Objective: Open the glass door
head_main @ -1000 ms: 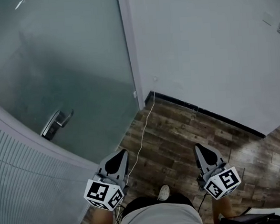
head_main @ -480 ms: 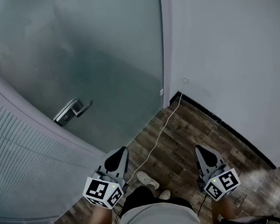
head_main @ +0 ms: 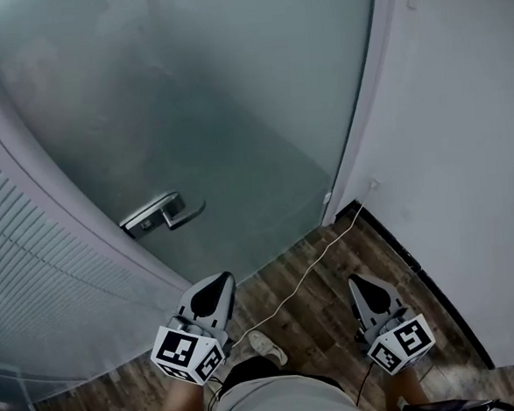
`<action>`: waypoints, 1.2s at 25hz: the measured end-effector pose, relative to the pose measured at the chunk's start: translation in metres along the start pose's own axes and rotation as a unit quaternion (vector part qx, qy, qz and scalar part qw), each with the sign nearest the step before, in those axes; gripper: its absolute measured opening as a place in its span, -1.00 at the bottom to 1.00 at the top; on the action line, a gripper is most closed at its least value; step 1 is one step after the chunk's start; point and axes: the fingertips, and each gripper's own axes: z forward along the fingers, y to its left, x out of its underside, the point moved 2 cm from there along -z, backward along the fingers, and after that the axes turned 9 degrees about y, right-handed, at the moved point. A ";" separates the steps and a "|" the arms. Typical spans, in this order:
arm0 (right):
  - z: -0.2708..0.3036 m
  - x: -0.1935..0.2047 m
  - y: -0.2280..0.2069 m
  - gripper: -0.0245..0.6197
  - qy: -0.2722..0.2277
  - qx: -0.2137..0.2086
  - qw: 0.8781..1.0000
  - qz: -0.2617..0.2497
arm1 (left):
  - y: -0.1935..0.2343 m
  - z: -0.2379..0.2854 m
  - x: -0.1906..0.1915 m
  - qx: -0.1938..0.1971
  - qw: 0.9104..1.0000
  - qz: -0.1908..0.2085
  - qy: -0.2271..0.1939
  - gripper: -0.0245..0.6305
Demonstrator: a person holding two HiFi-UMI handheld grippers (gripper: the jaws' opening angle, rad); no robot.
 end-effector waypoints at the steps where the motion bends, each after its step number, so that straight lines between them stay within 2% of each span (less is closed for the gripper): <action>1: 0.014 -0.005 0.000 -0.92 0.001 -0.011 1.000 -0.004 | 0.010 0.003 -0.003 -0.008 1.000 -0.001 -0.002 -0.93; 10: 0.131 -0.041 0.019 -0.92 0.002 -0.101 0.995 -0.023 | 0.095 0.018 -0.022 -0.057 0.998 -0.015 -0.014 -0.93; 14: 0.180 -0.052 0.037 -0.92 0.010 -0.154 0.988 -0.027 | 0.127 0.011 -0.022 -0.087 0.996 -0.027 -0.015 -0.93; 18: 0.213 -0.055 0.049 -0.92 0.020 -0.200 0.979 -0.042 | 0.140 -0.005 -0.011 -0.123 0.991 -0.044 -0.014 -0.93; 23: 0.244 -0.073 0.074 -0.92 0.030 -0.290 0.954 -0.076 | 0.132 -0.039 -0.022 -0.169 0.983 -0.049 -0.054 -0.93; 28: 0.265 -0.075 0.081 -0.91 0.043 -0.359 0.926 -0.103 | 0.125 -0.044 -0.022 -0.234 0.969 -0.054 -0.062 -0.93; 30: 0.274 -0.074 0.079 -0.82 0.051 -0.378 0.917 -0.112 | 0.121 -0.041 -0.020 -0.251 0.965 -0.053 -0.058 -0.93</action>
